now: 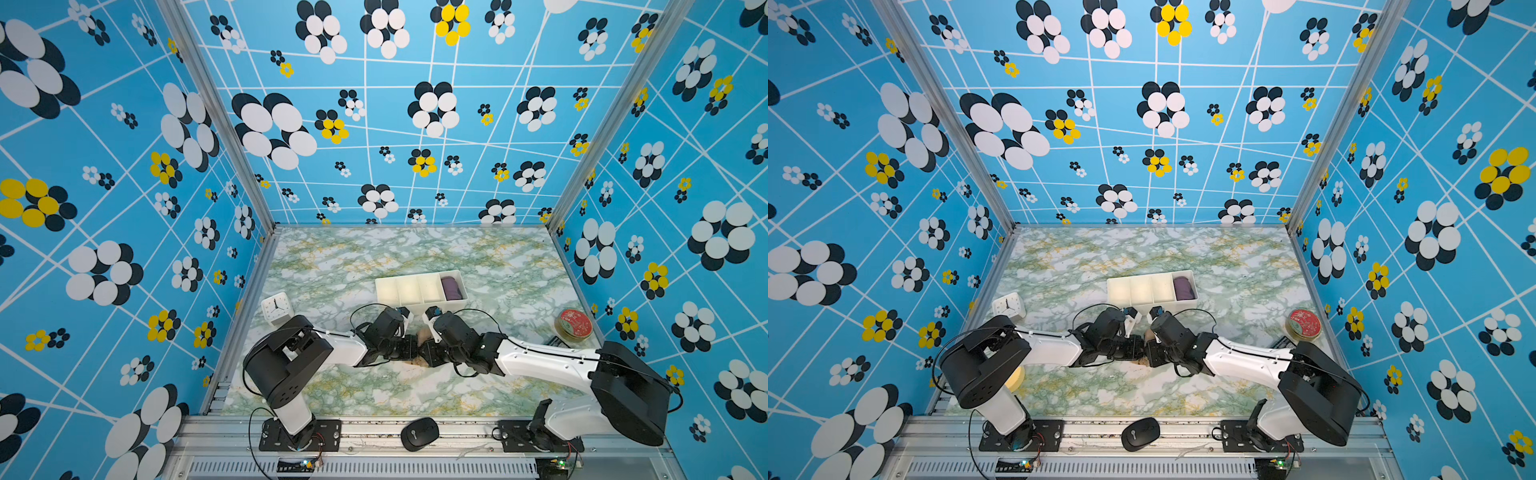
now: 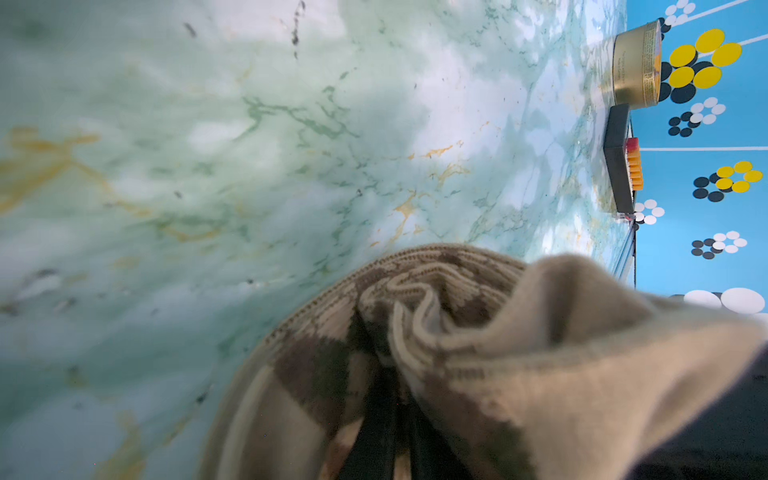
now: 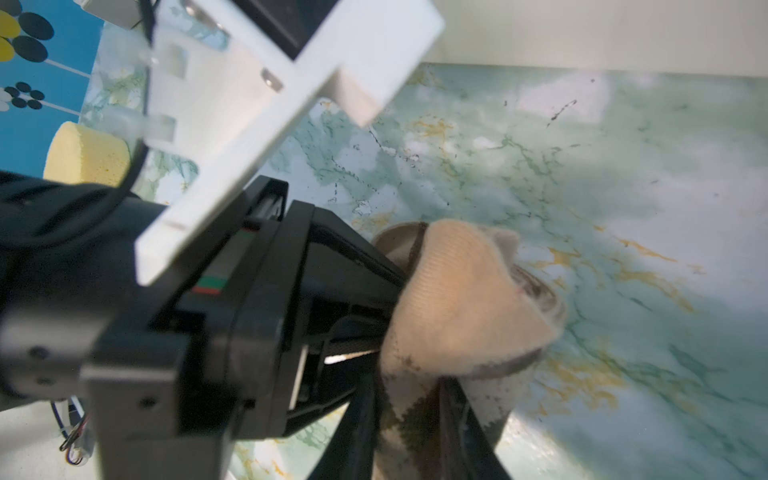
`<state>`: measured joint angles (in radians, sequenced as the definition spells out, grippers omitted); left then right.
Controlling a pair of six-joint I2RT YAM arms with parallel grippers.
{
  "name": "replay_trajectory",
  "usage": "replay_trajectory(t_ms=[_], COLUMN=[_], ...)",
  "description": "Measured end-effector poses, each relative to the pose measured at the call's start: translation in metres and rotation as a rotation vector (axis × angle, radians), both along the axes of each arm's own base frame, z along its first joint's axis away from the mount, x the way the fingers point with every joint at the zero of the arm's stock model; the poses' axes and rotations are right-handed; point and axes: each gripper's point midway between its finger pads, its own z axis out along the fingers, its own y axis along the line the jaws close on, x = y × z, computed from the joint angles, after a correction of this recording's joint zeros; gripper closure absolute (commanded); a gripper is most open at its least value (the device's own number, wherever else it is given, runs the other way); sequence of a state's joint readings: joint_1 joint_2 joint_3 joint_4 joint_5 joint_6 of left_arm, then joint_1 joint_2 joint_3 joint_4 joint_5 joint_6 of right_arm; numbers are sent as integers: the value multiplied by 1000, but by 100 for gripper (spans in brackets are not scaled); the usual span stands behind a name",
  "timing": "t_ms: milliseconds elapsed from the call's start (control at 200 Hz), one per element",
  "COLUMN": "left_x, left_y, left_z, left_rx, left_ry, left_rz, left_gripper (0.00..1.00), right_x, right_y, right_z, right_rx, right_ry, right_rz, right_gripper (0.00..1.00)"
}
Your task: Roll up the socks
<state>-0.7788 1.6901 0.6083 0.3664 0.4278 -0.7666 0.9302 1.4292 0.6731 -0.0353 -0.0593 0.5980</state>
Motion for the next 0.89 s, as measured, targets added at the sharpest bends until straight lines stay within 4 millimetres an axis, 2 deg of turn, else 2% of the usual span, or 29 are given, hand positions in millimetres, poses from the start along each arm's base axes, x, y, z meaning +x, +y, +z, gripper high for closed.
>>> replay_trajectory(t_ms=[325, 895], left_x=[15, 36], left_y=[11, 24], left_z=[-1, -1], left_rx=[11, 58], left_ry=[-8, -54], left_rz=[52, 126], left_gripper=[86, 84], right_x=[18, 40], right_y=[14, 29], right_z=[-9, -15], right_rx=[-21, -128], right_ry=[11, 59], right_rz=[-12, -14], right_gripper=[83, 87])
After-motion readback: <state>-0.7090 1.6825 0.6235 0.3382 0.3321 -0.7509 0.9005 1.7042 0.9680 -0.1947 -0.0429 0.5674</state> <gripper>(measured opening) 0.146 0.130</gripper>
